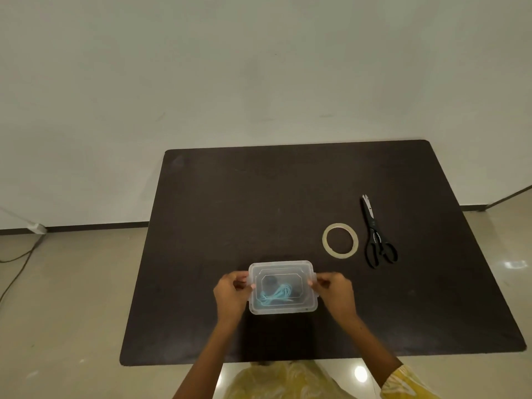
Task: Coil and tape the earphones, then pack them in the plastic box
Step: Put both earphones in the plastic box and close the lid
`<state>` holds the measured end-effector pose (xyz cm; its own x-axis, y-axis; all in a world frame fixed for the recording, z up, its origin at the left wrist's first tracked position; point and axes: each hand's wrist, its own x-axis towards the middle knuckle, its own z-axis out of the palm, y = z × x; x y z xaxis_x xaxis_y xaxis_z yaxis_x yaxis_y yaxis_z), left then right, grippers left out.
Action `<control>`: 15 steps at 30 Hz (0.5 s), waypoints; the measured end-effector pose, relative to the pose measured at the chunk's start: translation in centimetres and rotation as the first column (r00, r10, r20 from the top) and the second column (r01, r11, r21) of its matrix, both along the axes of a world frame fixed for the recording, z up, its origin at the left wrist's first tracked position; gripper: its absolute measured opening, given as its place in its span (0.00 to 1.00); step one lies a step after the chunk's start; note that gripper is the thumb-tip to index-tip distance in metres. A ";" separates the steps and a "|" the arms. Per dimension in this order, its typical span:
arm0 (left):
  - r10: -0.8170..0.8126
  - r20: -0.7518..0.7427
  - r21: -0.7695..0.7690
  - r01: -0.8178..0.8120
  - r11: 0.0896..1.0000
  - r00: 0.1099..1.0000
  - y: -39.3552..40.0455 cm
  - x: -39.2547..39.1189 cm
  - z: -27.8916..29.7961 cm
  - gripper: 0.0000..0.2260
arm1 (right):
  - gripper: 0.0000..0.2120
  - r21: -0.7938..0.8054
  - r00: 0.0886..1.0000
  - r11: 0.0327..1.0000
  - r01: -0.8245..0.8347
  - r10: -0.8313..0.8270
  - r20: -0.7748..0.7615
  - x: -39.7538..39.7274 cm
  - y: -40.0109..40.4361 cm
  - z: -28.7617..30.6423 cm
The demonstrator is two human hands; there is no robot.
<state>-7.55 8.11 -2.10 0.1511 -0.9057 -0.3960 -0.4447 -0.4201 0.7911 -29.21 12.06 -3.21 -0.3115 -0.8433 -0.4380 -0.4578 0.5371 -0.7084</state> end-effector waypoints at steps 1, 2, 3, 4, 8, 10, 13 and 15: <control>0.014 -0.016 0.024 -0.014 1.000 1.000 -0.1 0.1 -0.2 0.12 | 0.08 0.006 1.000 1.000 0.019 -0.019 0.021 -0.1 -0.1 -0.1; 0.035 -0.036 0.072 -0.032 0.997 0.999 -0.3 0.2 -0.4 0.14 | 0.08 0.012 0.998 0.999 0.045 -0.046 0.051 -0.3 -0.1 -0.2; 0.052 -0.060 0.143 -0.043 0.989 0.997 -0.4 0.3 -0.5 0.17 | 0.09 0.026 0.993 0.997 0.075 -0.077 0.087 -0.4 -0.2 -0.2; 0.063 -0.092 0.225 -0.041 0.974 0.994 -0.5 0.4 -0.7 0.20 | 0.10 0.047 0.986 0.993 0.106 -0.112 0.127 -0.6 -0.2 -0.2; 0.073 -0.167 0.364 -0.007 0.931 0.983 -0.7 0.6 -0.9 0.15 | 0.11 0.138 0.952 0.976 0.169 -0.198 0.231 -0.9 -0.6 -0.6; 0.073 -0.121 0.309 -0.033 0.951 0.990 -0.7 0.7 -0.7 0.13 | 0.11 0.167 0.942 0.969 0.181 -0.220 0.253 -0.9 -0.6 -0.7; 0.072 -0.011 0.162 -0.069 0.984 0.997 -0.5 0.5 0.1 0.09 | 0.12 0.189 0.929 0.964 0.186 -0.235 0.286 -1.1 -0.6 -0.9; 0.030 0.075 0.065 -0.034 0.997 0.997 -0.5 0.0 0.5 0.05 | 0.13 0.204 0.924 0.961 0.185 -0.241 0.296 -1.2 -0.6 -1.1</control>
<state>-7.53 7.64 -1.56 0.2109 -0.8723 -0.4412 -0.4867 -0.4851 0.7265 -30.44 11.50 -4.33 -0.2979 -0.6770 -0.6730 -0.0876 0.7214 -0.6869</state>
